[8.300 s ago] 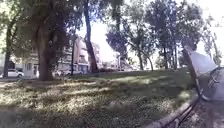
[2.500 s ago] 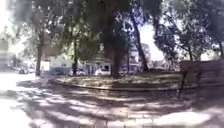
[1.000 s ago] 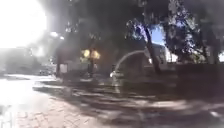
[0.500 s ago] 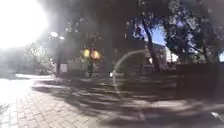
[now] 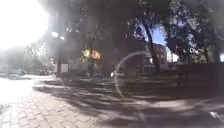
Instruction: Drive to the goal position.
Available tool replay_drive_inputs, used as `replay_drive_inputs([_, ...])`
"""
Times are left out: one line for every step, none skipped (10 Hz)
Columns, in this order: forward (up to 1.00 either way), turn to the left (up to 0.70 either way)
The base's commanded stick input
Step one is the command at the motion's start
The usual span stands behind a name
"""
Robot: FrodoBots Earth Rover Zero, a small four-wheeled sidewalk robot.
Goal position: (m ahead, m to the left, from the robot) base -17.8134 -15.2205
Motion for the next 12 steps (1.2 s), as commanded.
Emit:
replay_drive_inputs([0.00, 0.70])
replay_drive_inputs([0.00, 0.70])
replay_drive_inputs([0.00, 0.70])
replay_drive_inputs([0.00, 0.70])
replay_drive_inputs([0.00, 0.70])
replay_drive_inputs([0.00, 0.70])
replay_drive_inputs([0.00, 0.70])
replay_drive_inputs([0.00, 0.70])
replay_drive_inputs([0.00, 0.70])
replay_drive_inputs([0.00, 0.63])
replay_drive_inputs([0.00, 0.27])
replay_drive_inputs([0.00, 0.00])
